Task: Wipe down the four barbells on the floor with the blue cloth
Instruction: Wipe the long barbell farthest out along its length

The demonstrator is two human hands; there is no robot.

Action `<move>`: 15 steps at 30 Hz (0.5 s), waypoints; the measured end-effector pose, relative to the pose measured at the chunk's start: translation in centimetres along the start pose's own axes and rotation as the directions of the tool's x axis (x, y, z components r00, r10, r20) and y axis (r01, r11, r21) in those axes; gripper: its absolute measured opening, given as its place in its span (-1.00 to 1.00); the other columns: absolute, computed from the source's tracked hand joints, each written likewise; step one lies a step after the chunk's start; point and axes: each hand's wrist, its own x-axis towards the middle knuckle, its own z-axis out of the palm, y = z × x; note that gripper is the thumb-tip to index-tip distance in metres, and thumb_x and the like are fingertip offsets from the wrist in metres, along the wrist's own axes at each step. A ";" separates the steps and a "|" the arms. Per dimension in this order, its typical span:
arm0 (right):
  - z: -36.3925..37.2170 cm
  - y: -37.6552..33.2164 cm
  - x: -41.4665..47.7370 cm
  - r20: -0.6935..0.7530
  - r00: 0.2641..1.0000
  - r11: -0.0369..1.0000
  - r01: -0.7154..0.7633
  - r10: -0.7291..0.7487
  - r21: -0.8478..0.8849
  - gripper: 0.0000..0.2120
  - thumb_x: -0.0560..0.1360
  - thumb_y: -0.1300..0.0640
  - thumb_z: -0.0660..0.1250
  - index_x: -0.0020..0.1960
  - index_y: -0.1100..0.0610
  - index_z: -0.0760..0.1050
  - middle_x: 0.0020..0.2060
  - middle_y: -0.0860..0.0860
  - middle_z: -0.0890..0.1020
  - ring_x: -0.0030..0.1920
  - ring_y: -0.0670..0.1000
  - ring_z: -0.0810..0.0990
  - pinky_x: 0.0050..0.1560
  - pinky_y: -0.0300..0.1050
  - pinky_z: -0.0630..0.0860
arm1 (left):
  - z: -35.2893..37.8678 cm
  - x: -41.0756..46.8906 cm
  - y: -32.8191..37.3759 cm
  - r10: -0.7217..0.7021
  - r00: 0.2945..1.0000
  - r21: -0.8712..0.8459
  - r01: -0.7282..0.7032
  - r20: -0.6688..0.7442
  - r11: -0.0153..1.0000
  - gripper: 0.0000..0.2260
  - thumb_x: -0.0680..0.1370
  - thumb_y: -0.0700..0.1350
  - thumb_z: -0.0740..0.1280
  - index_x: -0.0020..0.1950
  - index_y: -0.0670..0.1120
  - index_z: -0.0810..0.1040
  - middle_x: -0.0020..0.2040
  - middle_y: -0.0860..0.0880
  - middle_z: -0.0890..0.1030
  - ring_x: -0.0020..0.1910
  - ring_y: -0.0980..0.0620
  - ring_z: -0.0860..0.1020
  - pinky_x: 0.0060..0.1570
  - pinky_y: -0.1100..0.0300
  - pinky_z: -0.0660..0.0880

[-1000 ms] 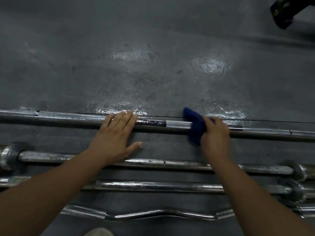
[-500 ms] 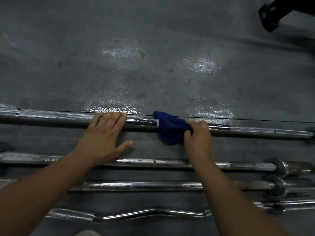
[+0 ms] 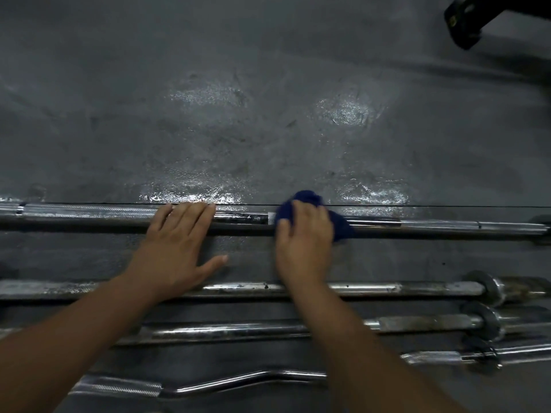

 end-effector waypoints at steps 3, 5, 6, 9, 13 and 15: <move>-0.2 -1.8 -0.3 0.105 0.963 0.967 0.253 -0.249 -0.027 -0.59 0.55 -0.06 0.15 0.35 0.02 0.44 0.29 0.02 0.51 0.36 0.11 0.39 0.41 0.13 0.28 | -0.3 0.0 -0.1 0.012 1.000 -0.013 -0.012 -0.013 1.000 -0.15 0.51 0.46 -0.07 0.58 -0.11 0.20 0.50 -0.11 0.34 0.48 -0.12 0.28 0.50 -0.13 0.09; -2.0 1.5 1.3 0.146 0.930 0.938 0.346 -0.338 -0.033 -0.67 0.54 0.03 0.24 0.28 0.05 0.49 0.17 0.01 0.59 0.20 0.07 0.51 0.29 0.06 0.39 | -0.6 0.0 -0.3 0.032 0.999 -0.019 -0.032 -0.014 0.999 -0.17 0.52 0.45 -0.05 0.56 -0.12 0.25 0.47 -0.12 0.38 0.45 -0.13 0.33 0.48 -0.11 0.11; -3.0 3.2 2.1 0.126 0.953 0.958 0.285 -0.277 -0.045 -0.70 0.52 0.07 0.26 0.23 0.07 0.52 0.09 0.02 0.62 0.11 0.07 0.55 0.22 0.02 0.42 | -0.7 -0.1 -0.3 0.037 0.999 -0.019 -0.037 -0.009 0.999 -0.18 0.52 0.44 -0.04 0.55 -0.12 0.26 0.46 -0.13 0.39 0.44 -0.14 0.34 0.47 -0.10 0.11; -4.3 3.7 3.5 0.106 0.993 0.997 0.065 -0.061 -0.037 -0.69 0.49 0.10 0.17 0.14 0.12 0.57 -0.02 0.07 0.64 0.01 0.13 0.55 0.14 0.01 0.40 | -0.7 -0.4 -0.1 0.021 1.000 -0.019 -0.021 -0.001 1.000 -0.17 0.51 0.45 -0.03 0.57 -0.11 0.23 0.50 -0.12 0.35 0.48 -0.13 0.29 0.50 -0.10 0.09; -3.6 1.6 3.7 0.290 0.944 0.987 0.158 -0.157 0.021 -0.70 0.54 0.16 0.18 0.23 0.09 0.54 0.11 0.07 0.63 0.09 0.14 0.54 0.18 -0.01 0.37 | -0.4 -1.0 0.1 -0.007 1.000 -0.049 0.007 0.010 0.999 -0.16 0.51 0.47 -0.10 0.60 -0.07 0.15 0.54 -0.07 0.28 0.53 -0.09 0.23 0.52 -0.13 0.07; -4.3 2.2 2.9 0.270 0.946 0.983 0.177 -0.180 0.037 -0.69 0.57 0.18 0.20 0.28 0.08 0.52 0.14 0.05 0.62 0.13 0.10 0.54 0.18 -0.05 0.39 | -0.5 -1.2 0.3 0.000 1.000 -0.055 0.001 0.017 0.998 -0.18 0.52 0.46 -0.07 0.60 -0.06 0.16 0.54 -0.06 0.28 0.52 -0.09 0.23 0.51 -0.14 0.09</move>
